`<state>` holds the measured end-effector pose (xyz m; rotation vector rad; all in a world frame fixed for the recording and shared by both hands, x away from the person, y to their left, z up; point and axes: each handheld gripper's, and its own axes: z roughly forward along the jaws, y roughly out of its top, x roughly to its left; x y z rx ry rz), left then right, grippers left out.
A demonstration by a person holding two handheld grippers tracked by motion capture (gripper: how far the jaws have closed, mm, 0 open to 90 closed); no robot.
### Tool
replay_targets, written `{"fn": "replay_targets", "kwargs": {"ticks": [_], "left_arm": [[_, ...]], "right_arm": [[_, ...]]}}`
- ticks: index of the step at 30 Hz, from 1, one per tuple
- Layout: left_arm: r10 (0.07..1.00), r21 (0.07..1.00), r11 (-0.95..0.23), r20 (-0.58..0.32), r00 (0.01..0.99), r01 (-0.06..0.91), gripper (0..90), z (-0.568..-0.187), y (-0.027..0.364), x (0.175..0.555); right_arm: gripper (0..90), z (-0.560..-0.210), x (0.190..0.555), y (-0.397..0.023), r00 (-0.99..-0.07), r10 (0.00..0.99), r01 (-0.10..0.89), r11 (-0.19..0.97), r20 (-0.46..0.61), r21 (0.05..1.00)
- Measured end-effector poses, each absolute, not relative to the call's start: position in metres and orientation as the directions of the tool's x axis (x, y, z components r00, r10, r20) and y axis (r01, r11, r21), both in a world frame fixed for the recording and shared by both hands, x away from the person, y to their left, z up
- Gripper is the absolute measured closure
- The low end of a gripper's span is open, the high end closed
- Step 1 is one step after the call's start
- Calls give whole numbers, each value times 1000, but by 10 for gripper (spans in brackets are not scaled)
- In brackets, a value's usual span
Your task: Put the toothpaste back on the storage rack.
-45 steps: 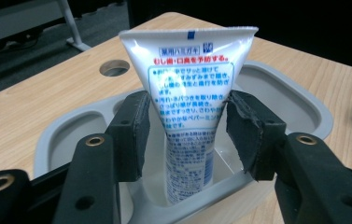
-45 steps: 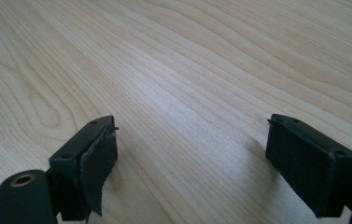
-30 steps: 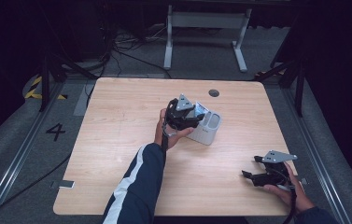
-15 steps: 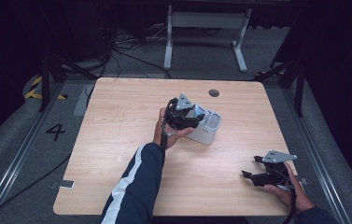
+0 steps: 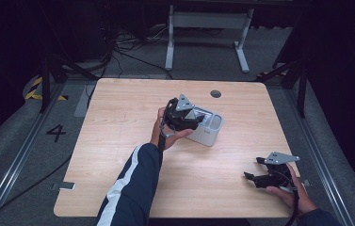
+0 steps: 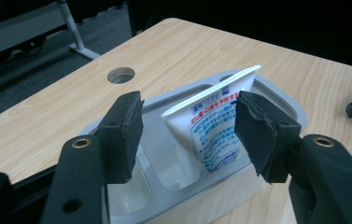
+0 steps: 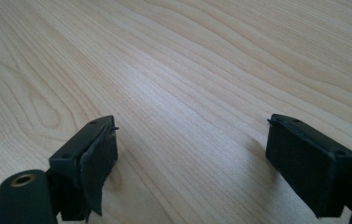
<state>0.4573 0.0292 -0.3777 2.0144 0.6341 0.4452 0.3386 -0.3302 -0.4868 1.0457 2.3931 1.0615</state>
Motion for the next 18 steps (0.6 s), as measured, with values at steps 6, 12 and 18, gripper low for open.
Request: {"fn": "replay_targets", "kwargs": {"ticks": [6,12,18], "left_arm": [[596,866,-432,64,801,252,421,-373,33,452],[583,853,-466,97,807,233,417,-369,38,448],[571,839,-494,115,813,229,404,-366,46,440]], "right_arm": [[169,-487,339,-330,-680,733,494,456,3,740],[168,-487,339,-330,-680,733,494,456,3,740],[169,-487,339,-330,-680,733,494,456,3,740]]}}
